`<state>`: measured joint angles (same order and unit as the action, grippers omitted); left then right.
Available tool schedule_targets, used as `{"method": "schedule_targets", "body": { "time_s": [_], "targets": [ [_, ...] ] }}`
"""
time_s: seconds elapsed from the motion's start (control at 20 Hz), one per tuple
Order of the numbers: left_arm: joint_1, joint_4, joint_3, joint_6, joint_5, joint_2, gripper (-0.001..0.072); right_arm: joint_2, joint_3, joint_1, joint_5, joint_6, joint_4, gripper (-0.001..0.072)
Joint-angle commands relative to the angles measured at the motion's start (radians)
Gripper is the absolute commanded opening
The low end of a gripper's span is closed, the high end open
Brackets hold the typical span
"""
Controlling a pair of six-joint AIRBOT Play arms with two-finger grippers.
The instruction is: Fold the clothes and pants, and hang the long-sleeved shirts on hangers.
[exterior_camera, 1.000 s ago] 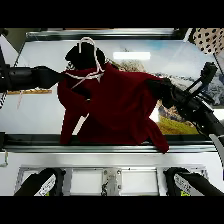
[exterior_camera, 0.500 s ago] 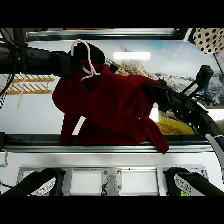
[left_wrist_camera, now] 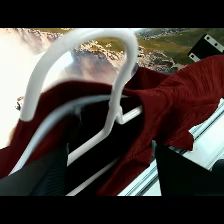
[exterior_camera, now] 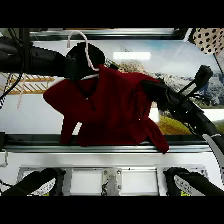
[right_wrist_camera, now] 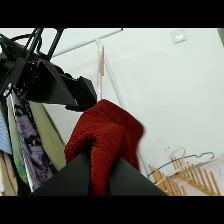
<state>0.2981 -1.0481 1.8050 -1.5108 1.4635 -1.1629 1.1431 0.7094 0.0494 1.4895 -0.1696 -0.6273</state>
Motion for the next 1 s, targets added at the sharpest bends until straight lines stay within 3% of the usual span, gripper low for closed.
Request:
{"method": "schedule_targets", "body": {
  "time_s": [0.0, 0.4, 0.6, 0.65, 0.7, 0.75, 0.95],
  "targets": [
    [0.001, -0.004, 0.004, -0.003, 0.002, 0.034, 0.0545, 0.001, 0.000, 0.001, 0.000, -0.003, -0.010, 0.0017],
    [0.000, -0.005, 0.004, -0.009, -0.072, 0.145, 0.0545, 0.000, 0.001, -0.002, -0.010, -0.004, -0.083, 0.0017],
    [-0.044, -0.006, 0.003, -0.014, -0.137, 0.207, 0.0541, -0.017, 0.014, -0.061, -0.019, -0.071, -0.186, 0.0017],
    [-0.065, -0.006, 0.003, -0.018, -0.136, 0.214, 0.0343, -0.028, 0.024, -0.092, -0.020, -0.070, -0.185, 0.0016],
    [-0.087, -0.005, 0.002, -0.015, -0.137, 0.219, 0.0052, -0.046, 0.035, -0.130, -0.031, -0.071, -0.185, 0.0017],
    [-0.104, -0.005, 0.000, -0.014, -0.137, 0.222, 0.0018, -0.068, 0.046, -0.172, -0.057, -0.071, -0.185, 0.0017],
    [-0.117, -0.004, -0.052, -0.014, -0.158, 0.222, 0.0018, -0.192, 0.089, -0.403, -0.185, -0.071, -0.151, 0.0016]
  ]
}}
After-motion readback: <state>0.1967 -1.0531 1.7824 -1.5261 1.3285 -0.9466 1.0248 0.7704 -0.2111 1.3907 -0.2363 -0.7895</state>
